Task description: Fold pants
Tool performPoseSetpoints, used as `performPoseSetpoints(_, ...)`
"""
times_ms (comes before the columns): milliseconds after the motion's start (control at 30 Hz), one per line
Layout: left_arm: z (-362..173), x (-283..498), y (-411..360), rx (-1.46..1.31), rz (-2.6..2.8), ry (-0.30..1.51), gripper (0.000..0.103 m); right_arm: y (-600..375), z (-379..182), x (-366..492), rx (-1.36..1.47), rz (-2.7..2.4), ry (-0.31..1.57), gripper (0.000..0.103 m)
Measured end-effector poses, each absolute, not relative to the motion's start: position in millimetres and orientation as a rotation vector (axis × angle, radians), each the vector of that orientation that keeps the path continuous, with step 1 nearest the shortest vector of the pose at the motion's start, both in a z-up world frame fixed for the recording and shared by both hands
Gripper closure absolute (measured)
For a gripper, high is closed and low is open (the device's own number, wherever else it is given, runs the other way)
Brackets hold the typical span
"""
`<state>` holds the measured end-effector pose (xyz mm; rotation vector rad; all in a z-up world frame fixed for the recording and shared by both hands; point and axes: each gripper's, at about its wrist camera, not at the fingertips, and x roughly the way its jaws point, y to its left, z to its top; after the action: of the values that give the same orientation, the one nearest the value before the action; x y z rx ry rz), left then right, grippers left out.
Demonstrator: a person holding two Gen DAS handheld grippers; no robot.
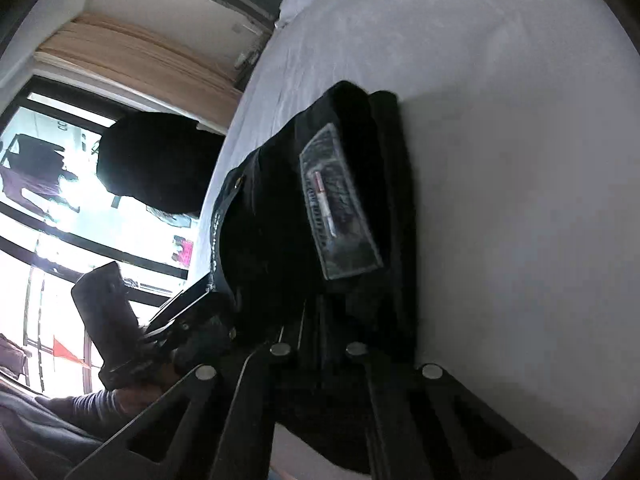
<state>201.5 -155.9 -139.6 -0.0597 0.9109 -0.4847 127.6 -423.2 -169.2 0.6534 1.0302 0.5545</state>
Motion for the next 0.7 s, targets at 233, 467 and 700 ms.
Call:
performPoseSetpoints(233, -109.6, 220.7, -139.3, -0.055, -0.468, 0.885, 0.072, -416.2, -167.4, 123.5, 0.594, 0.546, 1.007, 0.103)
performPoseSetpoints(467, -129.0, 283.7, -119.5, -0.237, -0.610, 0.989, 0.100, -419.5, -169.2, 121.4, 0.630, 0.546, 1.006, 0.103)
performPoseSetpoints(700, -167.4, 248.9, -96.4, -0.441, -0.752, 1.065, 0.101, -423.8, -174.0, 121.4, 0.672, 0.543, 0.998, 0.103)
